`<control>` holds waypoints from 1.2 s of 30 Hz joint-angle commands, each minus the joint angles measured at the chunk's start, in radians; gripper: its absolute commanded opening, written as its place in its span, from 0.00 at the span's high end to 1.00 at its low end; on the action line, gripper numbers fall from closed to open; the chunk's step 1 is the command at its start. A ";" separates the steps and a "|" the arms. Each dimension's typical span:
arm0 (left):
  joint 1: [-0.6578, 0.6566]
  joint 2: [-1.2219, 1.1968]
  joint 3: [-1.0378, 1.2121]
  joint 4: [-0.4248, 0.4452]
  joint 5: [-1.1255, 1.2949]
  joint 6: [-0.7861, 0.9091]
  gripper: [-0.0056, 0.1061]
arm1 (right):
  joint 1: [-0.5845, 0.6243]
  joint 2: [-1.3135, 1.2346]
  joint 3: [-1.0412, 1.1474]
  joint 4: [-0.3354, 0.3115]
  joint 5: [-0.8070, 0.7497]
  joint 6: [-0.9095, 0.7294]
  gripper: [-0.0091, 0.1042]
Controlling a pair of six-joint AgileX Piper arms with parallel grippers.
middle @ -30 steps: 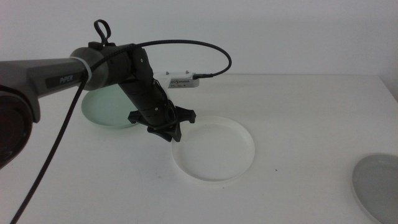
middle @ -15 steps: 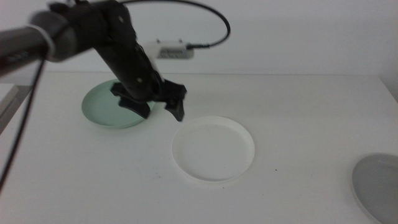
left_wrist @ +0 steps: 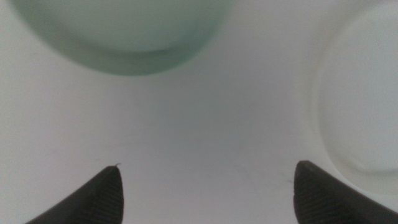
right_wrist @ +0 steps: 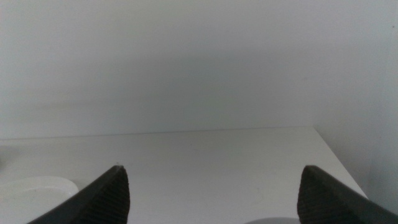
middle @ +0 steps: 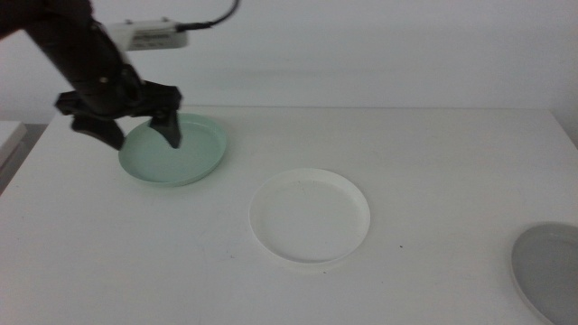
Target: Stack the three bowls on top of each other.
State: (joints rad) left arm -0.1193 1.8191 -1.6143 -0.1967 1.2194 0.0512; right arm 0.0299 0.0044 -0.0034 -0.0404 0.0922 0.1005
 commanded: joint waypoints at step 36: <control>0.253 0.551 -0.406 -0.099 -0.230 0.175 0.11 | 0.003 -0.004 0.003 -0.006 -0.009 -0.003 0.11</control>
State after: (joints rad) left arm 0.1455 2.3662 -2.0111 -0.3001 1.0158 0.2159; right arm 0.0299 0.0044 -0.0034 -0.0404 0.0922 0.1005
